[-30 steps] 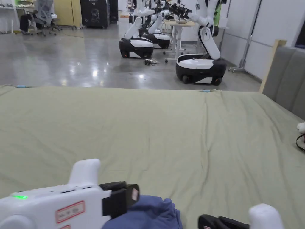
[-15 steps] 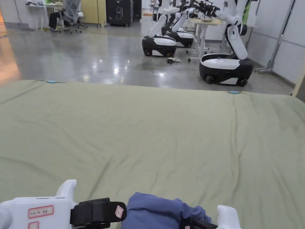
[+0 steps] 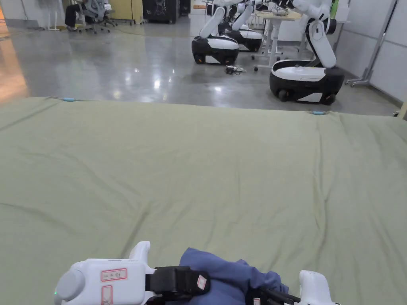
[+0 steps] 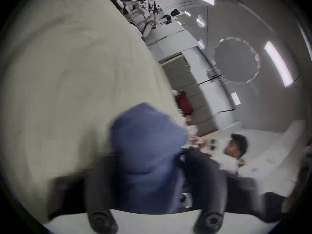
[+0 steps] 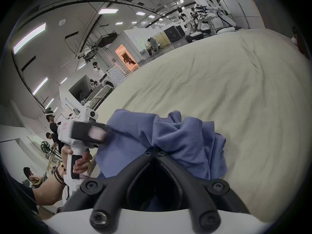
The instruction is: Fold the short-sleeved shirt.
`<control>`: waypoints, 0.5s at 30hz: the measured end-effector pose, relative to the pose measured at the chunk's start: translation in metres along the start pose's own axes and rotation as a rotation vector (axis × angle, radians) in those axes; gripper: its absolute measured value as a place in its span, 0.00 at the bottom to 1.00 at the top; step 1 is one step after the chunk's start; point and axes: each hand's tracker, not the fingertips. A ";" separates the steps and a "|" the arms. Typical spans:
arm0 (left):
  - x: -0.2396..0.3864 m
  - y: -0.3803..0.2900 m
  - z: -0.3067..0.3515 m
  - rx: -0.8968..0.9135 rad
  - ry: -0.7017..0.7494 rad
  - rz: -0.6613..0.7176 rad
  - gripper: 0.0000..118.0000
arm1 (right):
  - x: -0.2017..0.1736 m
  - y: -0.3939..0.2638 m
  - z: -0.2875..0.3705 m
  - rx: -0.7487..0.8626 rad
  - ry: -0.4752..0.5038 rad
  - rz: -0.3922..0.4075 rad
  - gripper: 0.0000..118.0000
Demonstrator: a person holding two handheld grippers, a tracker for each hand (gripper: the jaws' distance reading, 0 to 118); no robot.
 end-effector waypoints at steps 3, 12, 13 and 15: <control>-0.009 0.001 -0.001 -0.022 -0.107 0.102 0.20 | 0.001 -0.001 -0.001 0.003 0.005 -0.012 0.02; -0.006 0.032 0.066 -0.002 -0.069 -0.026 0.19 | -0.028 0.011 0.047 0.133 0.146 -0.030 0.02; -0.010 0.039 0.085 0.001 -0.024 -0.057 0.19 | -0.033 0.013 0.056 0.142 0.143 -0.018 0.02; -0.024 0.055 0.129 0.022 0.047 -0.065 0.19 | -0.039 0.016 0.068 0.171 0.130 -0.006 0.02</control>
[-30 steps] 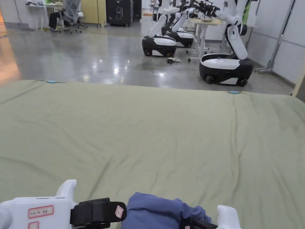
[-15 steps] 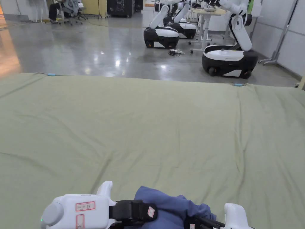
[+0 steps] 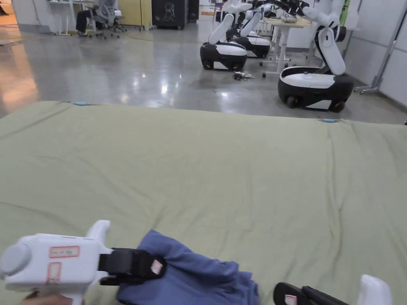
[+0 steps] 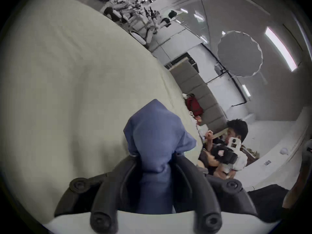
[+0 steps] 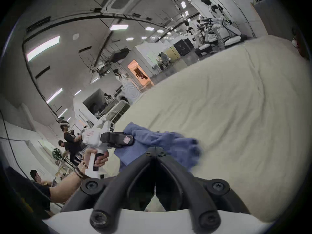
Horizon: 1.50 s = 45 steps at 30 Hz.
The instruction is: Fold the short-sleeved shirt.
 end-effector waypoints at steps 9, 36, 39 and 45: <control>-0.087 0.035 0.198 0.038 0.297 0.038 0.19 | -0.013 0.003 0.007 0.028 -0.086 -0.009 0.02; 0.068 -0.020 0.236 0.559 0.696 -0.255 0.04 | -0.025 0.005 0.037 0.029 -0.092 0.081 0.02; 0.108 -0.057 0.186 0.631 0.615 -0.279 0.00 | -0.025 0.005 0.048 0.026 -0.188 0.179 0.02; 0.162 -0.099 0.073 0.659 0.734 -0.463 0.00 | -0.029 0.001 0.077 0.082 -0.401 0.305 0.02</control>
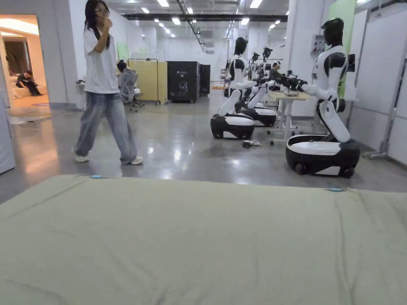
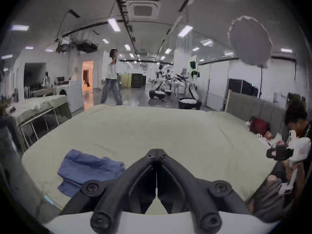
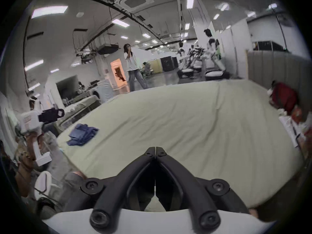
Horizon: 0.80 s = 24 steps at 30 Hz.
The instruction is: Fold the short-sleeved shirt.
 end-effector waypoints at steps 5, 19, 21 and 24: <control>0.085 0.006 -0.012 -0.033 -0.115 0.063 0.00 | 0.009 0.001 0.017 0.032 -0.080 0.046 0.02; 0.208 0.158 -0.087 0.242 -0.104 -0.138 0.00 | -0.001 0.207 -0.037 0.379 -0.183 0.210 0.02; 0.210 0.166 -0.101 0.243 -0.035 -0.167 0.00 | -0.001 0.225 -0.049 0.420 -0.226 0.213 0.02; 0.200 0.175 -0.122 0.209 0.000 -0.127 0.00 | 0.001 0.243 -0.064 0.435 -0.299 0.237 0.02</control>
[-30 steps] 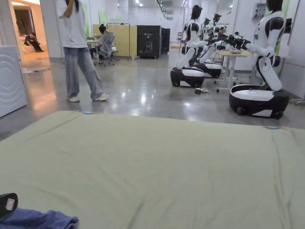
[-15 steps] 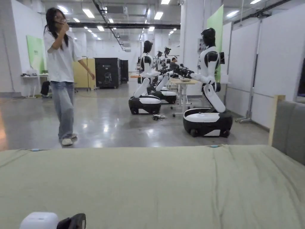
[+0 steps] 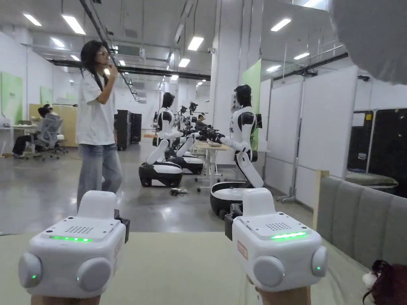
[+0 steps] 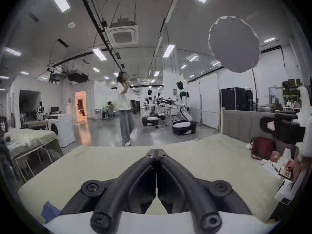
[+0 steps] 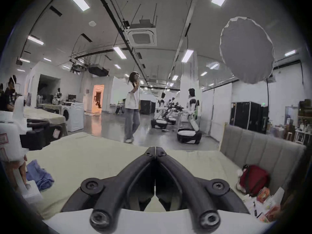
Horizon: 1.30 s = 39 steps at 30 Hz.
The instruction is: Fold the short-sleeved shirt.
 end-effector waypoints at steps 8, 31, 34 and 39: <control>-0.013 0.009 0.004 0.034 0.045 0.033 0.00 | 0.000 0.007 0.000 0.042 -0.029 -0.010 0.02; -0.008 0.011 0.009 0.026 0.039 0.004 1.00 | -0.011 0.018 0.021 0.031 -0.025 -0.098 0.90; -0.008 0.010 0.009 0.028 0.031 0.001 1.00 | -0.008 0.017 0.020 0.013 -0.010 -0.122 0.90; -0.007 0.011 0.011 0.032 0.039 -0.005 1.00 | -0.005 0.018 0.019 -0.001 -0.073 -0.148 0.90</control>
